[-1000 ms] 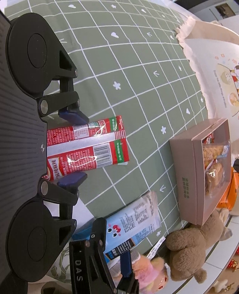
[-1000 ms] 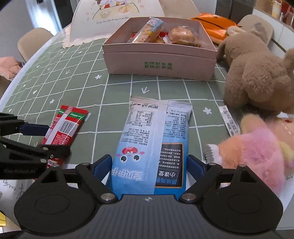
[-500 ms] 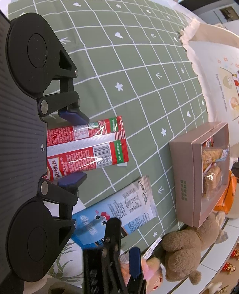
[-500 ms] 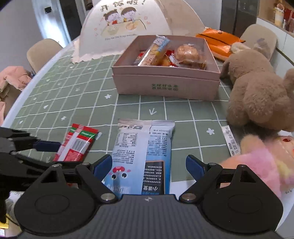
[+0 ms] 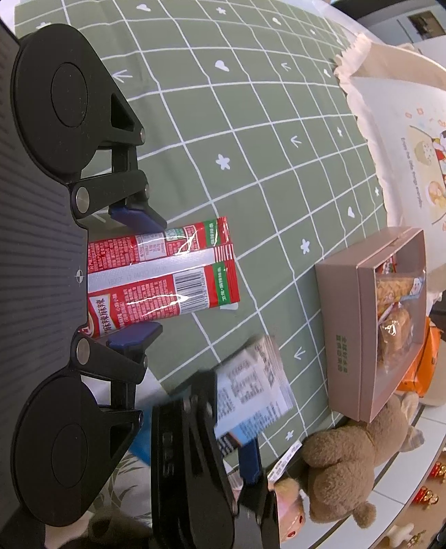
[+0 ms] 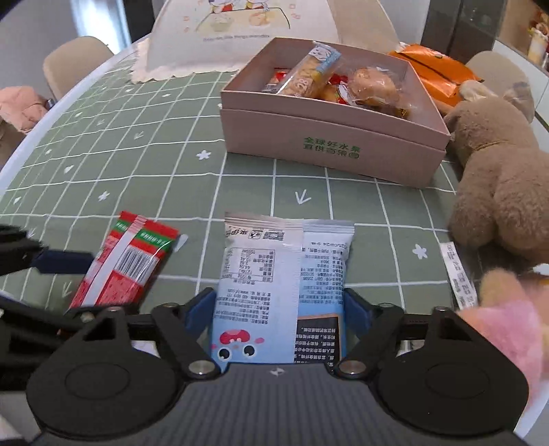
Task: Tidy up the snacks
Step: 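Carry the red packet and blue bar over the pink box and release both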
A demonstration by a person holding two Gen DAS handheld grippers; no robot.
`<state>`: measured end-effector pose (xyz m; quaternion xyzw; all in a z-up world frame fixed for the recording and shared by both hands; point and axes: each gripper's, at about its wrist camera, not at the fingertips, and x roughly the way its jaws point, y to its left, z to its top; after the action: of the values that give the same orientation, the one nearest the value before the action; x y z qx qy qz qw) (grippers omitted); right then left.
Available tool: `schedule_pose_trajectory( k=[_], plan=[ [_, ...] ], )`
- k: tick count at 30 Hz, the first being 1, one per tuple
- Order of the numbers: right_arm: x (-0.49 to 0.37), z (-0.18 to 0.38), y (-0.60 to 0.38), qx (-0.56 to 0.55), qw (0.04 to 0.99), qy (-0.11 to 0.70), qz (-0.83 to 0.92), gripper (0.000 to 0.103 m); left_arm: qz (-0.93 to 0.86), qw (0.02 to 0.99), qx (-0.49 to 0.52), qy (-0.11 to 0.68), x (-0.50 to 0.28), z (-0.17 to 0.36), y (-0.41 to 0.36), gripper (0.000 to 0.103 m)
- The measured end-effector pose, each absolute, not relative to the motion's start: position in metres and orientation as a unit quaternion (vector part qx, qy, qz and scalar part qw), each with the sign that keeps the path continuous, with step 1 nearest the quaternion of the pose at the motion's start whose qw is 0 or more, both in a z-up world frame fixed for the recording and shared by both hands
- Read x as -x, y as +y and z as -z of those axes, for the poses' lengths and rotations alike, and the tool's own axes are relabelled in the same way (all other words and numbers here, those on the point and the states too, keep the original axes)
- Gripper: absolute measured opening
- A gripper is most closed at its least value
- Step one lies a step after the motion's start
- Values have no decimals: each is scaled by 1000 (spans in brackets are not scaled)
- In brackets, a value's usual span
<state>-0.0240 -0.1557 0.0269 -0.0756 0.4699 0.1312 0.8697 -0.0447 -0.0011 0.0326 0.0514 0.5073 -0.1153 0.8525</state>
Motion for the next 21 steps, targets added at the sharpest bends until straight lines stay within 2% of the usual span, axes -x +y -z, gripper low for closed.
schedule_pose_trajectory(
  k=[8,12,14,17,21],
  plan=[
    [44,-94,-186,55,904,402,-135,76,123,857,-56,497,48,-31,-1,63],
    [54,-116,-208,44,918,376,-117,76,143,862,-41,484,51,-32,8,52],
    [58,-121,-221,36,922,372,-101,76,143,868,-32,475,49,-40,12,52],
    [64,-125,-238,27,926,368,-77,76,155,889,-17,431,43,-75,11,51],
    [67,-129,-255,8,929,363,-63,77,185,926,6,330,17,-152,-5,52]
  ],
)
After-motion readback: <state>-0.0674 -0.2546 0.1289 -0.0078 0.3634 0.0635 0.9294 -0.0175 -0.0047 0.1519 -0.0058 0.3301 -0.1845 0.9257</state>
